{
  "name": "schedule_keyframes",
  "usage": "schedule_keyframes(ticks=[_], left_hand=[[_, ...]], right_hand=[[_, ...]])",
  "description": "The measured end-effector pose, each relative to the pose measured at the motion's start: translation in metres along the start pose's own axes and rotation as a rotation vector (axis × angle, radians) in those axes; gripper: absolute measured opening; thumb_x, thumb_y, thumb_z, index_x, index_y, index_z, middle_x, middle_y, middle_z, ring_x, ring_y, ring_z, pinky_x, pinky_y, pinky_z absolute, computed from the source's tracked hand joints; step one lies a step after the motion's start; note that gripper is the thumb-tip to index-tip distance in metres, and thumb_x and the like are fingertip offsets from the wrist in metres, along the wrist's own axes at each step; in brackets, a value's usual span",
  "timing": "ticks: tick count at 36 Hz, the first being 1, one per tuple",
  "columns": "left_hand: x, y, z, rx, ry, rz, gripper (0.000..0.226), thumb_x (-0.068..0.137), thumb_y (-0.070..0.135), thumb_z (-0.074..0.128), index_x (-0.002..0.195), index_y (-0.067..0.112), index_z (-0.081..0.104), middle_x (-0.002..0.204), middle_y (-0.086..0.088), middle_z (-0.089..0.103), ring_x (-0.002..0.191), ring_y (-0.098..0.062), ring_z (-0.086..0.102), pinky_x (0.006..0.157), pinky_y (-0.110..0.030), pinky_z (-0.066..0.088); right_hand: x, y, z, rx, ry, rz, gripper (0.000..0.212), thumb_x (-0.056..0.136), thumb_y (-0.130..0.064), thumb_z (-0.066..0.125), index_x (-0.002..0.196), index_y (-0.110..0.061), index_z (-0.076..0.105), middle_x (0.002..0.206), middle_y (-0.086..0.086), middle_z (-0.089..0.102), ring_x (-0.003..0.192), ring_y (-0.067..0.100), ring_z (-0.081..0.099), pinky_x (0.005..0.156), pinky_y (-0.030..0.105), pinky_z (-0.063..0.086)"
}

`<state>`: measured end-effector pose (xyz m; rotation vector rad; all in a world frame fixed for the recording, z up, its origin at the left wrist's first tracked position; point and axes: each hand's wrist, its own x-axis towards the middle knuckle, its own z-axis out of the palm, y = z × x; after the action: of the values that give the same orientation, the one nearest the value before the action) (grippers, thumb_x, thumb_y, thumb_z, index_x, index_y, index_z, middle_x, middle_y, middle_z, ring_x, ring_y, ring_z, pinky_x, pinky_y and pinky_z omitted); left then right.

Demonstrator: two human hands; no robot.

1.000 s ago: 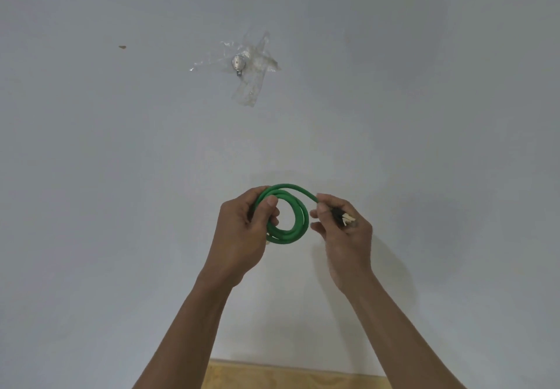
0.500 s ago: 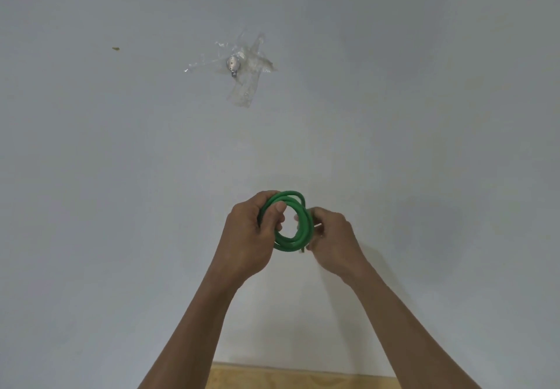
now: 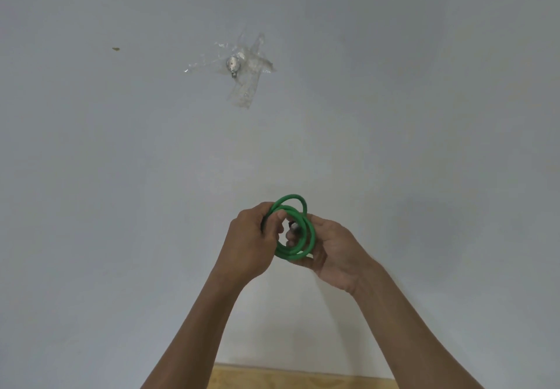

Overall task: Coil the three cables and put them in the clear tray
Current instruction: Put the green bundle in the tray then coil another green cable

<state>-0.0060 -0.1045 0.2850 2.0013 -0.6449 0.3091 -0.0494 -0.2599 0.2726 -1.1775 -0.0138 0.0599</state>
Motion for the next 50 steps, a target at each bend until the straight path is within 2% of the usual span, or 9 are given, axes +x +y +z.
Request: schedule_keyframes(ticks=[7,11,20,23,30,35,39,47,50], left_hand=[[0.002,-0.002,0.002,0.114,0.064,-0.016,0.025,0.102,0.027,0.048,0.088,0.015,0.065,0.073,0.001,0.065,0.066,-0.017,0.061,0.056,-0.02,0.045],[0.003,-0.002,0.005,0.116,0.063,-0.029,0.028,0.103,0.027,0.048,0.088,0.01,0.064,0.073,-0.007,0.066,0.067,-0.024,0.062,0.058,-0.023,0.045],[0.008,-0.004,0.001,0.121,0.062,-0.06,0.032,0.102,0.026,0.048,0.078,0.01,0.061,0.059,0.0,0.054,0.05,-0.013,0.046,0.049,-0.014,0.039],[0.008,-0.007,0.001,0.138,0.085,-0.066,0.031,0.102,0.026,0.049,0.08,0.009,0.062,0.061,-0.004,0.056,0.051,-0.016,0.046,0.048,-0.016,0.038],[0.008,-0.017,-0.013,0.117,0.161,-0.066,0.026,0.102,0.027,0.049,0.082,0.019,0.063,0.071,0.0,0.064,0.061,-0.019,0.056,0.054,-0.023,0.042],[0.003,-0.014,-0.012,0.063,0.157,-0.059,0.028,0.103,0.027,0.047,0.128,0.023,0.06,0.079,0.005,0.064,0.072,-0.008,0.059,0.059,-0.014,0.043],[0.002,-0.015,-0.01,0.108,0.118,-0.004,0.025,0.104,0.02,0.043,0.116,0.023,0.064,0.074,0.005,0.061,0.067,-0.01,0.056,0.057,-0.014,0.042],[0.0,-0.016,-0.001,0.161,0.057,-0.011,0.024,0.104,0.023,0.04,0.105,0.022,0.063,0.063,0.011,0.053,0.054,-0.007,0.048,0.05,-0.013,0.036],[-0.003,-0.011,0.006,0.17,0.048,0.001,0.024,0.104,0.024,0.039,0.102,0.019,0.062,0.06,0.01,0.05,0.052,-0.008,0.046,0.05,-0.014,0.036]], right_hand=[[-0.001,0.008,-0.003,0.006,-0.149,-0.034,0.046,0.073,-0.01,0.055,0.118,-0.009,0.061,0.089,0.005,0.06,0.089,0.022,0.058,0.085,0.045,0.05],[0.002,0.015,0.008,-0.29,0.04,-0.202,0.079,0.079,-0.003,0.075,0.138,-0.042,0.041,0.081,0.0,0.062,0.085,0.021,0.067,0.083,0.038,0.059],[0.005,0.035,0.019,-0.788,0.385,-0.637,0.037,0.097,-0.035,0.063,0.129,-0.054,0.057,0.096,-0.018,0.065,0.091,0.007,0.065,0.08,0.029,0.059],[0.005,0.036,0.021,-0.911,0.505,-0.705,0.028,0.088,-0.046,0.068,0.116,-0.049,0.067,0.131,-0.017,0.042,0.114,-0.004,0.047,0.083,0.021,0.051],[-0.01,0.02,0.026,-0.361,0.388,-0.693,0.009,0.092,-0.021,0.069,0.097,-0.014,0.073,0.092,0.0,0.076,0.089,0.015,0.071,0.08,0.027,0.057],[-0.007,0.012,0.025,0.042,0.363,-0.593,0.025,0.086,-0.03,0.064,0.096,-0.008,0.071,0.081,0.005,0.075,0.081,0.018,0.073,0.079,0.027,0.059],[-0.005,0.008,0.023,0.316,0.303,-0.511,0.023,0.085,-0.025,0.066,0.098,-0.005,0.068,0.078,0.006,0.07,0.075,0.016,0.067,0.073,0.025,0.058],[0.003,0.003,0.01,0.462,0.395,-0.389,0.029,0.089,-0.018,0.071,0.112,-0.012,0.054,0.083,0.011,0.067,0.063,0.015,0.063,0.064,0.025,0.057],[0.012,0.01,0.008,0.224,0.533,-0.279,0.012,0.098,-0.019,0.063,0.108,-0.018,0.056,0.075,0.006,0.066,0.056,0.014,0.059,0.055,0.025,0.051]])
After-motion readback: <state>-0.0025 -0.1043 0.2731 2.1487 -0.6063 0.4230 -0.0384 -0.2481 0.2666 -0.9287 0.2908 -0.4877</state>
